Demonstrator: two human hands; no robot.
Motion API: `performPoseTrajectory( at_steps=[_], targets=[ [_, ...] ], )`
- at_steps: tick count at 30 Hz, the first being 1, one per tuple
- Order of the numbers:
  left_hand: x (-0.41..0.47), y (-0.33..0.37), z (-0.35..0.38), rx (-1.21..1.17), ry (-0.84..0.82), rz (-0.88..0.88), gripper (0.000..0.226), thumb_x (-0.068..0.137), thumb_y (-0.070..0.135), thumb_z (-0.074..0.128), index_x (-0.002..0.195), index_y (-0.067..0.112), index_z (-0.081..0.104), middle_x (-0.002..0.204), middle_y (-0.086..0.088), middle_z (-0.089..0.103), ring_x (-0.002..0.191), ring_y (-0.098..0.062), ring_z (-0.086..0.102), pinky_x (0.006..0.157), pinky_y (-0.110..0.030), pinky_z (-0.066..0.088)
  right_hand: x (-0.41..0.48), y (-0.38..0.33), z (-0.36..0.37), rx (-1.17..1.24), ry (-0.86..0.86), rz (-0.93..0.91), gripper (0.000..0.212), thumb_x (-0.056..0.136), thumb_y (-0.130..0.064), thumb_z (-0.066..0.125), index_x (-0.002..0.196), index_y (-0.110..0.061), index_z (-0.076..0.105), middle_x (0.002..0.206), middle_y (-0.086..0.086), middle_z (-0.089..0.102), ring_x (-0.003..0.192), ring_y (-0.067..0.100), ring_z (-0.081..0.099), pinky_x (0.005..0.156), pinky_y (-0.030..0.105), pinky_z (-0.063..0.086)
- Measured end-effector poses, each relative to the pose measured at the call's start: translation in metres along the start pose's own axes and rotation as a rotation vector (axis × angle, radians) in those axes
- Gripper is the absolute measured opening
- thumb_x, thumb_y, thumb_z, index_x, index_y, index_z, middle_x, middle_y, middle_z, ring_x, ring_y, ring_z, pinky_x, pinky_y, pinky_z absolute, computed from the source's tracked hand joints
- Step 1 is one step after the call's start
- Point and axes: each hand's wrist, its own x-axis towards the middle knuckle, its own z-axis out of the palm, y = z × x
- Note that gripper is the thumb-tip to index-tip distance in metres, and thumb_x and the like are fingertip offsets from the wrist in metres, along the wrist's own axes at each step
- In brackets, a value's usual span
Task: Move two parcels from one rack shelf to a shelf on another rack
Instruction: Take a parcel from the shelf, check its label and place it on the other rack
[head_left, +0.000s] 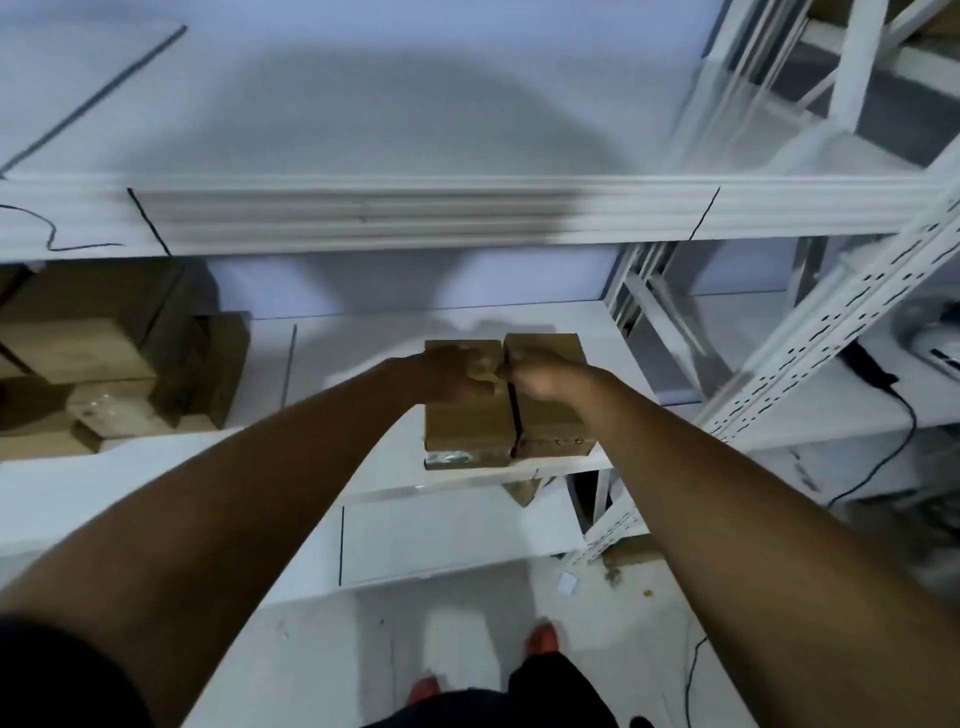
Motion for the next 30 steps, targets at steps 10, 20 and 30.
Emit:
performPoseTrajectory(
  at_steps=[10,20,30],
  targets=[
    [0.044,0.002,0.047,0.193,0.002,-0.237,0.02,0.105,0.043,0.052,0.118,0.028,0.056,0.119,-0.008,0.059,0.111,-0.027,0.059,0.092,-0.033,0.047,0.019,0.022,0.017,0.02,-0.11,0.085,0.05,0.103,-0.009,0.043,0.152,-0.018,0.053,0.152,0.012,0.057,0.129,0.034,0.059,0.106,0.045,0.052],
    [0.06,0.006,0.085,-0.17,0.149,-0.64,0.124,0.08,0.077,0.068,0.171,0.031,-0.002,0.178,-0.015,-0.019,0.164,-0.041,-0.021,0.12,-0.083,0.013,0.0,0.011,0.008,0.059,-0.133,0.045,0.046,0.106,-0.002,0.034,0.148,-0.007,0.051,0.15,0.019,0.052,0.124,0.033,0.058,0.107,0.045,0.051],
    [0.057,0.003,0.082,-0.223,0.154,-0.676,0.137,0.066,0.086,0.071,0.17,0.032,0.0,0.176,-0.021,-0.017,0.159,-0.049,0.013,0.116,-0.068,0.034,0.002,0.009,0.013,0.182,-0.105,0.084,0.041,0.106,-0.003,0.035,0.137,-0.007,0.061,0.137,0.018,0.061,0.119,0.034,0.062,0.105,0.046,0.054]
  ],
)
